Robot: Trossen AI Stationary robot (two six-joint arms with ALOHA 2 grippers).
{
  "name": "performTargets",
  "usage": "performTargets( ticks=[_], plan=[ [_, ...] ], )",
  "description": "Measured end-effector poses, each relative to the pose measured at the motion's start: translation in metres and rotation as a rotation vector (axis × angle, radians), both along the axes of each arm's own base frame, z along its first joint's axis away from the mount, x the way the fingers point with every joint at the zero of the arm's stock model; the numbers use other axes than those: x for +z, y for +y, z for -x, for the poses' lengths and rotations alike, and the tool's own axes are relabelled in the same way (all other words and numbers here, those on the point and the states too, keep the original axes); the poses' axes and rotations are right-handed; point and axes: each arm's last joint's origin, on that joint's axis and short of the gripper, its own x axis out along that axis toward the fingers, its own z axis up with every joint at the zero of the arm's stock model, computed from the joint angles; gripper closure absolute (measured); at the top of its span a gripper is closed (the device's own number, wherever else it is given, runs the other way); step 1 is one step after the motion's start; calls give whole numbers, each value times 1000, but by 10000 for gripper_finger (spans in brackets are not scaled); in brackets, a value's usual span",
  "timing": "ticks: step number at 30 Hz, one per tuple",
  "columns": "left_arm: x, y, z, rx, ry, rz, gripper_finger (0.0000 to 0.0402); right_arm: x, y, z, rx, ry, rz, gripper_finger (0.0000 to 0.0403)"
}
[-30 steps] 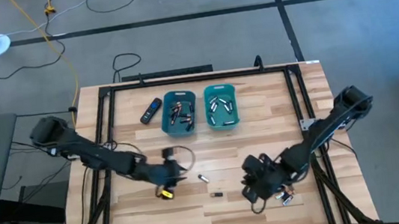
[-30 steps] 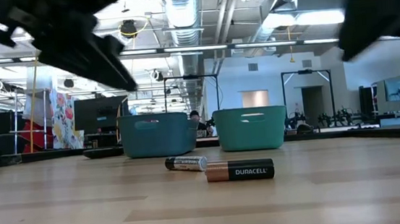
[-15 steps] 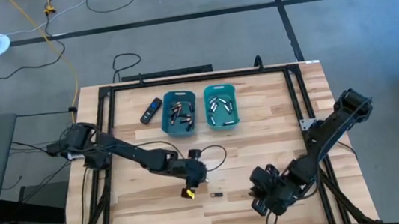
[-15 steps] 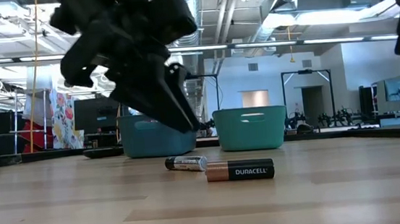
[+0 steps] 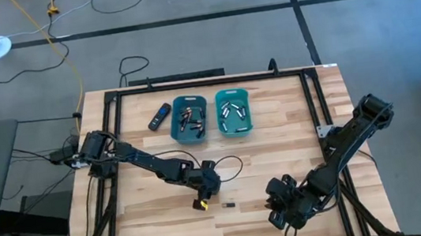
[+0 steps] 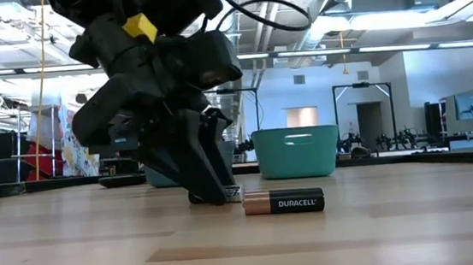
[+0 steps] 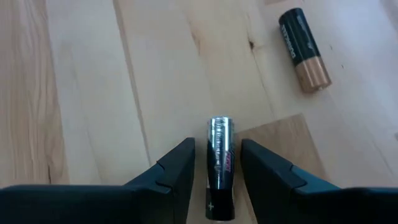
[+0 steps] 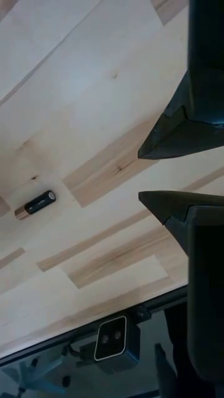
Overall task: Sort batteries
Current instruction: Put the silver battery into the green bin
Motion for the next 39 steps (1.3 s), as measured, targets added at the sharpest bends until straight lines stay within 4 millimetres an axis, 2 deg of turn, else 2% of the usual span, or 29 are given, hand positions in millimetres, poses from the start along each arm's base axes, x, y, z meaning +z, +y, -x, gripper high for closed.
performTargets(
  ticks=[3, 7, 12, 16, 22, 26, 34, 36, 39],
  plan=[
    [-4, 1, 1, 28, 28, 11, 299, 0, 0, 0, 4, 3, 5, 295],
    [-5, 1, 3, 65, 48, 26, 357, 0, -1, 0, 13, 3, 25, 295],
    [-6, 1, 4, 139, 76, 82, 360, -3, -6, 3, -21, -3, 115, 295],
    [5, 0, -3, 146, 108, 85, 360, -23, -15, 10, -100, -10, 138, 295],
    [40, 8, -24, 130, 182, 31, 360, -62, -23, 20, -115, -113, 29, 295],
    [82, 34, -47, 170, 106, 5, 360, -82, -37, 22, -101, -217, -29, 295],
    [151, 113, -77, 178, -118, -111, 360, -110, -87, 32, -207, -396, -131, 295],
    [156, 138, -80, 181, -154, -139, 360, -112, -100, 34, -251, -437, -147, 295],
    [145, 176, -86, 176, -184, -131, 360, -113, -119, 34, -283, -494, -129, 295]
  ],
)
